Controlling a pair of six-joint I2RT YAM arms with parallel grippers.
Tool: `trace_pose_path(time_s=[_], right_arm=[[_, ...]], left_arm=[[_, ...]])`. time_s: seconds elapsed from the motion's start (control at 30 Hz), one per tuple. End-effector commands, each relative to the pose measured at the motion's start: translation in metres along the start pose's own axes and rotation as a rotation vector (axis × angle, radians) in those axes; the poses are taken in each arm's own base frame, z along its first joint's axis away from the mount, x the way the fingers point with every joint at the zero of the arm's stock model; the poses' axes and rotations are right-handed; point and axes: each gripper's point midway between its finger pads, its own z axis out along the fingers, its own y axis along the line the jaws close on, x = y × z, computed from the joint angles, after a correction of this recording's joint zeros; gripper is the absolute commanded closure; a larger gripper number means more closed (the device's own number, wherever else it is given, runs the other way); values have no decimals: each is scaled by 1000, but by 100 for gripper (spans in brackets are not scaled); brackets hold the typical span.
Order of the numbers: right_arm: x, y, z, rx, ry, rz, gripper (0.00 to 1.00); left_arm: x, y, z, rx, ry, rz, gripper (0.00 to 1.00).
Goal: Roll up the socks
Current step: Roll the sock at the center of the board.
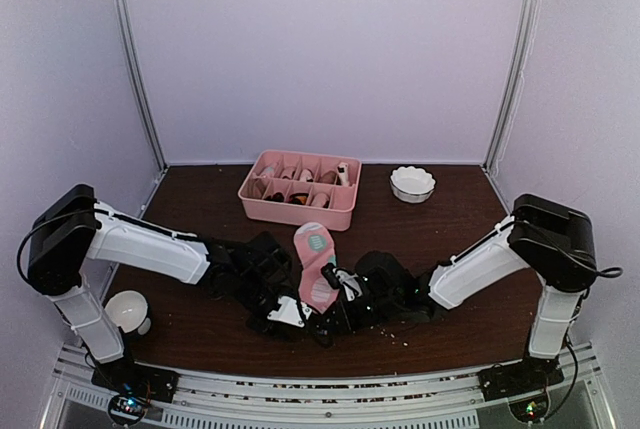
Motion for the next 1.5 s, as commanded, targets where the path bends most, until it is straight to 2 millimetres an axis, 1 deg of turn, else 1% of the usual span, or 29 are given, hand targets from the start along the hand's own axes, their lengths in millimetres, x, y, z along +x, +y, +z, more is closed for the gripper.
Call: trace_pose_path(time_s=[0.0,0.13,0.3,0.5,0.63,0.77,0.93,1.07,1.2,1.3,1.37,1.47], right_arm=[[66,-57,-2,186,213,140,100],[62,-53,-2,172,214,151,100],[65,-50,-2,153,228,169,100],[68,-47,-3,128,243,190,100],[65,-44,-3,108,247,202,100],[63,-43,-3,91,245,208,100],[59,-37,-3,58,243,213,100],[58,-38,-5,45,241,223,100],[51,-39,-8,23,216,253,100],[49,-39,-9,11,208,270,100],[48,-39,-9,9,207,272,100],[50,-41,-8,15,214,276,100]], left_arm=[[6,15,0,-94,29,22,52],[8,15,4,-80,41,10,52],[14,18,9,-74,70,-7,53],[26,22,13,-87,115,-29,53],[33,27,14,-105,141,-43,54],[40,29,17,-108,179,-51,57],[51,24,27,-51,231,-65,58],[59,12,34,25,262,-66,58],[58,0,34,90,255,-59,63],[57,-4,32,107,254,-51,65],[55,-4,29,96,249,-48,62],[46,-1,19,57,215,-42,50]])
